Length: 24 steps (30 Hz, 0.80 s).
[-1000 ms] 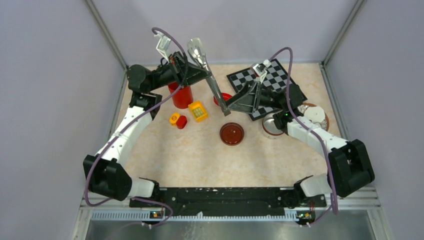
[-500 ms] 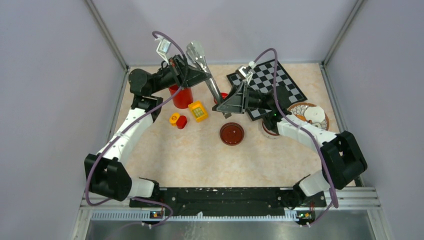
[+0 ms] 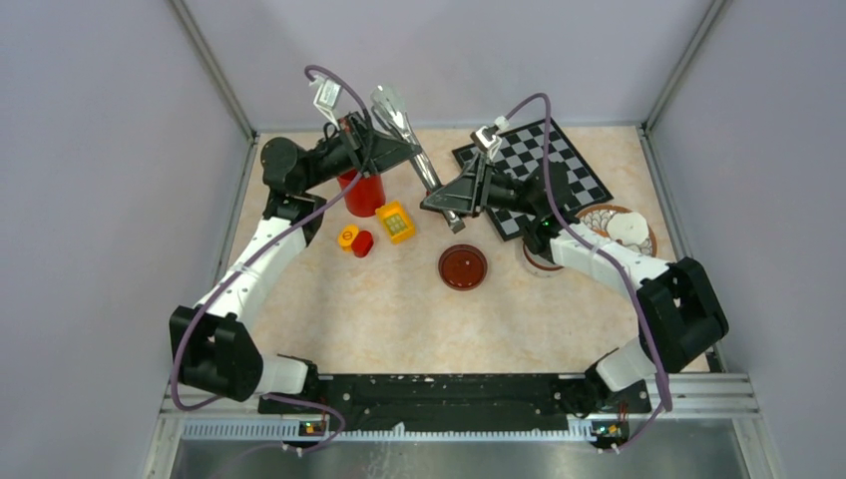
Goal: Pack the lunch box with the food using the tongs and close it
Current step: Adjust the clamp.
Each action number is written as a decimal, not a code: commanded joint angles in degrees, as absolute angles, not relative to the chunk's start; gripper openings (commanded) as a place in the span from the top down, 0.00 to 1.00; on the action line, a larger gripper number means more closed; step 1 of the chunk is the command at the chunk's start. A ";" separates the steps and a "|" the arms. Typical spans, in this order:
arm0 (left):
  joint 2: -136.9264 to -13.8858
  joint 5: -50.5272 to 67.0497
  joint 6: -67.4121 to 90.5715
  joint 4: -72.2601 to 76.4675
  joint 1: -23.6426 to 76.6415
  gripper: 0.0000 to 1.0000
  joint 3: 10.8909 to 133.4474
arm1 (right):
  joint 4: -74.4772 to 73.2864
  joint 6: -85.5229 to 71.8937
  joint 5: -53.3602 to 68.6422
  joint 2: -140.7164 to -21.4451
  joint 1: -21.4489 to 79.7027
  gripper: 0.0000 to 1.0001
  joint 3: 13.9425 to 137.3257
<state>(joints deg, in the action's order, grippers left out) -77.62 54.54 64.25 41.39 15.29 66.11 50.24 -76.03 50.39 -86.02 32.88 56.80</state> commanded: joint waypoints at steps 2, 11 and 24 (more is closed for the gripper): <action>-76.24 53.70 61.09 37.00 15.12 1.00 66.36 | 51.45 -74.09 47.67 -85.56 33.49 0.35 60.46; -76.97 51.37 56.26 26.90 15.29 1.00 67.76 | 46.19 -70.53 47.05 -85.95 33.66 0.39 62.01; -77.16 50.60 56.16 24.48 15.47 1.00 66.49 | 43.46 -67.43 47.18 -86.67 33.73 0.48 63.81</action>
